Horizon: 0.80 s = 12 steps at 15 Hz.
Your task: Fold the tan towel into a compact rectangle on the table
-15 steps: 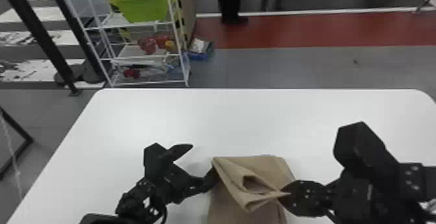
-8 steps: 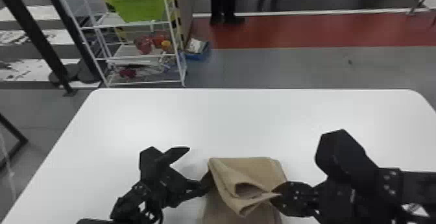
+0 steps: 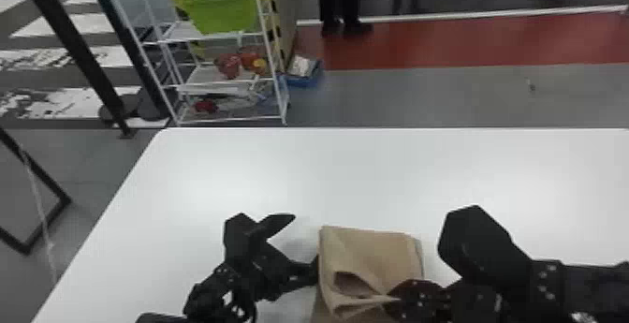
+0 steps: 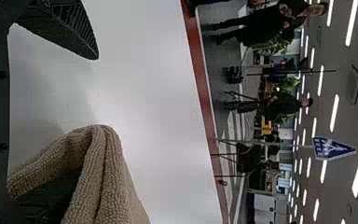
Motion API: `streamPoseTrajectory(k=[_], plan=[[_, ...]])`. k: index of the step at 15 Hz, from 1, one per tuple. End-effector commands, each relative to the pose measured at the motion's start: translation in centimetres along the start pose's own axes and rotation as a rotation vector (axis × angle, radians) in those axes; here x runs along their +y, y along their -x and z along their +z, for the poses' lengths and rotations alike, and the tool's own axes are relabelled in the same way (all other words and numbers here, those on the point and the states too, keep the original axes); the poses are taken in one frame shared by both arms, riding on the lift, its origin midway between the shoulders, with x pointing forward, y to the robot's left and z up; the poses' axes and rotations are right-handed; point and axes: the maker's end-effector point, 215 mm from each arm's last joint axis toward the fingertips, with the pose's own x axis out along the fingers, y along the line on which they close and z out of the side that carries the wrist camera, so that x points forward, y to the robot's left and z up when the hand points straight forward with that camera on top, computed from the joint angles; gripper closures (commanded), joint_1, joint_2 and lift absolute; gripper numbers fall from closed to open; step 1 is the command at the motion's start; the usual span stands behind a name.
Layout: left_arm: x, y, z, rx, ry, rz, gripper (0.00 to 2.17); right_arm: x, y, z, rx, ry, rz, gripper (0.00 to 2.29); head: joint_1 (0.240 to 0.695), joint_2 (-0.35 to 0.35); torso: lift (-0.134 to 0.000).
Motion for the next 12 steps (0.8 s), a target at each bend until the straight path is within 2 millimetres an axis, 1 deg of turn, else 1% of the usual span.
streamPoseTrajectory(k=[1,3,5,6,11,12], plan=[[0.0,0.0,0.1,-0.005,0.006,0.004,0.07,0.2,-0.1,-0.2,0.005,-0.001,0.007,1.14,0.695,0.164,-0.123],[0.0,0.0,0.0,-0.004,0.006,0.005,0.06,0.6,-0.1,-0.3,0.007,0.0,0.024,1.14,0.695,0.167,-0.123],[-0.1,0.0,0.1,-0.007,0.004,0.002,0.07,1.2,-0.2,-1.7,0.035,-0.01,0.036,1.14,0.695,0.17,-0.123],[-0.1,0.0,0.0,-0.006,0.005,0.003,0.06,1.2,-0.3,-2.0,0.04,-0.016,0.036,1.14,0.695,0.17,-0.123],[0.0,-0.2,0.0,-0.006,0.005,0.003,0.07,2.0,-1.2,-2.9,0.068,-0.027,0.064,1.13,0.695,0.163,-0.123],[-0.1,-0.2,-0.1,-0.005,0.006,0.001,0.07,2.3,-1.3,-2.8,0.067,-0.03,0.071,1.13,0.695,0.164,-0.123]])
